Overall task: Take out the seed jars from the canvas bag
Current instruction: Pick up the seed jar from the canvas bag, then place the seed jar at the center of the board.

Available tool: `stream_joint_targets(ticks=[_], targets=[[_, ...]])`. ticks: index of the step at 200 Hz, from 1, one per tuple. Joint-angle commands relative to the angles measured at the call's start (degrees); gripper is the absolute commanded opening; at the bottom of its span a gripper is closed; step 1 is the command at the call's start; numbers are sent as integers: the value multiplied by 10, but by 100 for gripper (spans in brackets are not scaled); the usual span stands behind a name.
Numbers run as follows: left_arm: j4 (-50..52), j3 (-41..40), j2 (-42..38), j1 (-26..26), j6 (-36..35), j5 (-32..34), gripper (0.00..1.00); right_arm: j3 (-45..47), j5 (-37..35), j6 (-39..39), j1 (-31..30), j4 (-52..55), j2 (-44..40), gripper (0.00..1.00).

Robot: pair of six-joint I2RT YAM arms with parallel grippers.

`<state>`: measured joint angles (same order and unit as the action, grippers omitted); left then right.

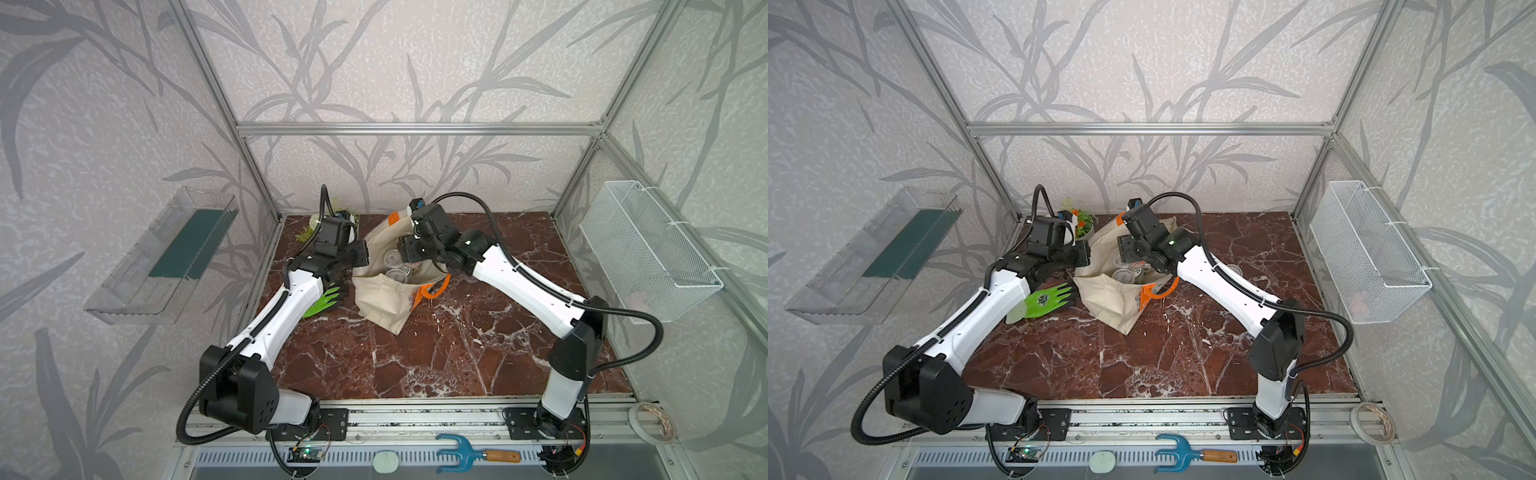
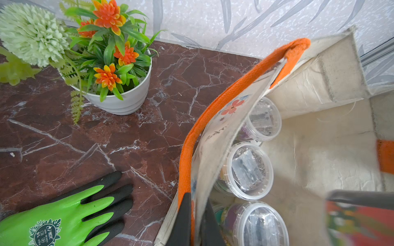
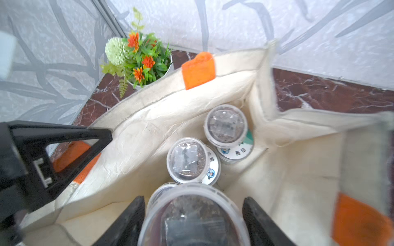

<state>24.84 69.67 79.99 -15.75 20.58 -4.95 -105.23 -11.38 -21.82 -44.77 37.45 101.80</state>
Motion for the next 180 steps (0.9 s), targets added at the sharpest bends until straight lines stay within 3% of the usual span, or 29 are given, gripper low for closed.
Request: stream_joint_targets(ticks=[1, 94, 134, 180], targets=[[2, -3, -22, -1, -1, 9, 0, 38, -4, 2, 26, -2, -80, 62], [2, -3, -22, 0, -3, 22, 0, 385, -12, -52, 210, 6, -323, 62], [2, -3, -23, 0, -2, 20, 0, 480, -12, -67, 271, -45, -329, 62], [1, -3, -26, 0, -1, 20, 0, 533, -59, -82, 325, -119, -291, 63]])
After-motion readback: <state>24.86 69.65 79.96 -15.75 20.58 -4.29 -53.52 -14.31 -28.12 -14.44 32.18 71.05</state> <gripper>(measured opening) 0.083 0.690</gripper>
